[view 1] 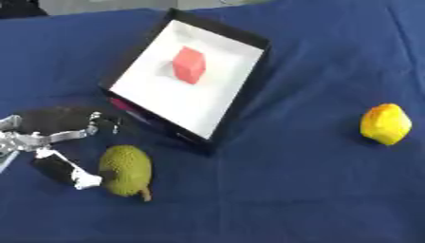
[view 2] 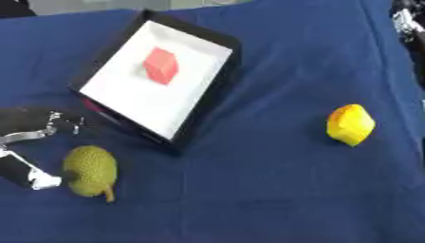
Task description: Pick up objects on the table and place them in the box.
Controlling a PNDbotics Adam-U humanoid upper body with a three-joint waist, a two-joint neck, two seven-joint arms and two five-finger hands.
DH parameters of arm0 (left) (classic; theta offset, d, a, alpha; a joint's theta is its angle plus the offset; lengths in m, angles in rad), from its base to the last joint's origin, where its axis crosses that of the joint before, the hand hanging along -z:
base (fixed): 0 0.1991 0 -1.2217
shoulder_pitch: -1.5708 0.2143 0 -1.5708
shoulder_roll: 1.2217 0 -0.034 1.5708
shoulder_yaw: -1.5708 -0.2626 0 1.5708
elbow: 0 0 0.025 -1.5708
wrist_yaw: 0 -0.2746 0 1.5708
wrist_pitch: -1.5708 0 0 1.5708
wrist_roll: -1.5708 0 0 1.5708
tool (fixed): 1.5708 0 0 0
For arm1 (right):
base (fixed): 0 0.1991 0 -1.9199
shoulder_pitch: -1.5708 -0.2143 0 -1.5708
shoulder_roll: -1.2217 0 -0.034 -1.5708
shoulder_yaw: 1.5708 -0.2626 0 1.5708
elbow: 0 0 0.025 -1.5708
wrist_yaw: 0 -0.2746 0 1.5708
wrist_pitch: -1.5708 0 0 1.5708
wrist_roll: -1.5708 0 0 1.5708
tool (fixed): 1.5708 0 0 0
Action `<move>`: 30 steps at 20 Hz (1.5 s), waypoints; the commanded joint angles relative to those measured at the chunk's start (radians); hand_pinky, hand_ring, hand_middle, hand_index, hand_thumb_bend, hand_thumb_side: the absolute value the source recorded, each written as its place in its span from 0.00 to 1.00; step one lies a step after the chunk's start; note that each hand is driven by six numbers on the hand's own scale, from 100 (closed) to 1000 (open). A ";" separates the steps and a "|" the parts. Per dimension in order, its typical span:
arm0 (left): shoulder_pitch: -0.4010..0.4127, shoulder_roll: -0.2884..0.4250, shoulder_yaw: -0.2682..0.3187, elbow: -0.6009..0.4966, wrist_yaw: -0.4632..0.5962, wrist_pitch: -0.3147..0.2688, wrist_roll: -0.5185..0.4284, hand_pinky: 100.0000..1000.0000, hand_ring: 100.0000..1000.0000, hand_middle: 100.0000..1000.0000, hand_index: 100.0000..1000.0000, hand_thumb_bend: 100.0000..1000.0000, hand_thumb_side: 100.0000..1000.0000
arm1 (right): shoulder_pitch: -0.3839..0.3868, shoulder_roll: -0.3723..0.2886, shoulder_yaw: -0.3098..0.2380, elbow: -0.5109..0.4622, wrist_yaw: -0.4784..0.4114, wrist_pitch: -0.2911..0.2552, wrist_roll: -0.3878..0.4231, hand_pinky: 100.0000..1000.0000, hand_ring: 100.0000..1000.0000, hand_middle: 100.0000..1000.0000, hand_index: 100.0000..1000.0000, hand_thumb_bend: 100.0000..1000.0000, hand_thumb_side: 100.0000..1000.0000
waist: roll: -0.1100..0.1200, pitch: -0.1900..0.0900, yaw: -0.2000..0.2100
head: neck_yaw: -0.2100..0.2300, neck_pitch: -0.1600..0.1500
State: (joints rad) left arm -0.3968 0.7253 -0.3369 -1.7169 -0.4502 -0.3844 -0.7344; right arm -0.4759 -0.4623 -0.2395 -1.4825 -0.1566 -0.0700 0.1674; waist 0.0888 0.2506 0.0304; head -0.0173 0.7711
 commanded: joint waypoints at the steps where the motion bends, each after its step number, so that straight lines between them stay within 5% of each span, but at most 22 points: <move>1: -0.018 0.020 -0.011 0.011 -0.004 -0.157 -0.170 0.90 0.88 0.87 0.91 0.14 0.44 | -0.019 -0.024 -0.003 -0.018 -0.009 -0.002 -0.003 1.00 1.00 1.00 0.95 0.00 0.41 | -0.013 0.002 -0.002 | 0.005 -0.001; 13: -0.018 0.054 -0.081 0.066 -0.132 -0.318 -0.173 0.92 0.89 0.88 0.97 0.14 0.51 | -0.021 -0.025 -0.003 -0.019 -0.013 0.002 -0.007 1.00 1.00 1.00 0.95 0.00 0.41 | -0.009 0.002 -0.007 | 0.010 -0.001; 18: -0.033 0.059 -0.096 0.079 -0.180 -0.385 -0.173 0.92 0.87 0.85 0.90 0.19 0.48 | -0.021 -0.025 -0.002 -0.019 -0.013 0.003 -0.008 1.00 1.00 1.00 0.95 0.00 0.41 | -0.006 0.002 -0.010 | 0.012 -0.001; 24: -0.036 0.060 -0.061 0.017 -0.188 -0.403 -0.173 0.80 0.69 0.64 0.65 0.30 0.28 | -0.019 -0.026 -0.005 -0.019 -0.014 0.006 -0.016 1.00 1.00 1.00 0.95 0.00 0.41 | -0.007 0.002 -0.007 | 0.007 -0.001; 30: -0.020 0.064 -0.002 -0.087 -0.147 -0.336 -0.155 0.62 0.54 0.49 0.49 0.35 0.00 | -0.017 -0.029 -0.006 -0.017 -0.013 0.004 -0.021 1.00 1.00 1.00 0.95 0.00 0.41 | -0.009 0.002 0.000 | 0.003 -0.001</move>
State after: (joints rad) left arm -0.4102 0.7491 -0.3678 -1.7735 -0.6081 -0.4807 -0.6381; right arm -0.4830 -0.4623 -0.2397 -1.4826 -0.1637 -0.0638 0.1510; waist 0.0888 0.2522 0.0286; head -0.0123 0.7711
